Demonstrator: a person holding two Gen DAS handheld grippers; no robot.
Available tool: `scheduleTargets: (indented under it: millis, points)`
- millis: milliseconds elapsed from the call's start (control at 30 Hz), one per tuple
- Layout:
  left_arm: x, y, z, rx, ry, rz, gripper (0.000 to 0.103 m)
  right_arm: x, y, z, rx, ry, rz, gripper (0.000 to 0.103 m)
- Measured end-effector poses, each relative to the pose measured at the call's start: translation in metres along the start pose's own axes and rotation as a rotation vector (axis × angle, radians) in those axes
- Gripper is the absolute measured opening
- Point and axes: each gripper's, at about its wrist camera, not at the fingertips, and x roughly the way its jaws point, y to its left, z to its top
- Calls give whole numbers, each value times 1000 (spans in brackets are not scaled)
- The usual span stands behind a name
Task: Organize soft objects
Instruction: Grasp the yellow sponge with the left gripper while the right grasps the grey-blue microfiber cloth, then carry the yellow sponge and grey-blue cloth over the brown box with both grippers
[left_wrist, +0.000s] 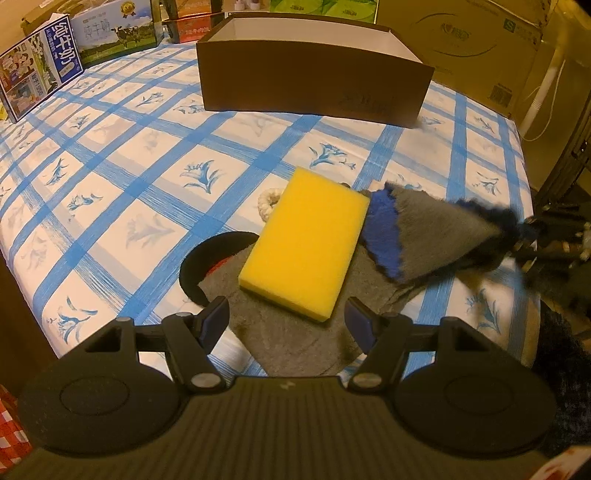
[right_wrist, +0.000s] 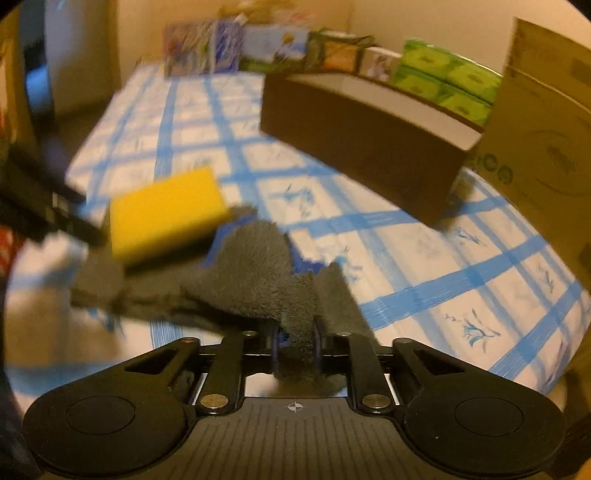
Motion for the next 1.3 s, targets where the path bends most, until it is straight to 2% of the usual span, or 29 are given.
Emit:
scheduleTargets:
  millis: [233,467,567,700,833,867,933,1000,1067,1300]
  points:
    - [-4,3,3,4,-19,3,67,-38,-48,29,275,-162,62,12]
    - [-2,2,7,22,-26,1,67,-68,-95,43,507,-275,35,12]
    - [2,-2,10,48,-26,4,67,-66,-110,40,567,-233,-20,12]
    - [11,-8,16,102,-25,10,68,-45,-117,27,625,-89,-118,12]
    - [23,-13,21,148,-20,11,69,-20,-114,12,618,52,-152,12]
    - [26,-13,23,156,-16,14,69,-18,-112,8,604,68,-145,15]
    - [32,-14,25,165,-9,15,69,-13,-108,7,568,93,-120,29]
    - [38,-14,27,170,-4,10,69,-14,-101,8,521,94,-98,63]
    - [43,-15,29,172,1,1,70,-18,-95,7,483,75,-88,74]
    - [51,-24,33,215,0,-5,73,-2,-83,10,382,104,-78,77]
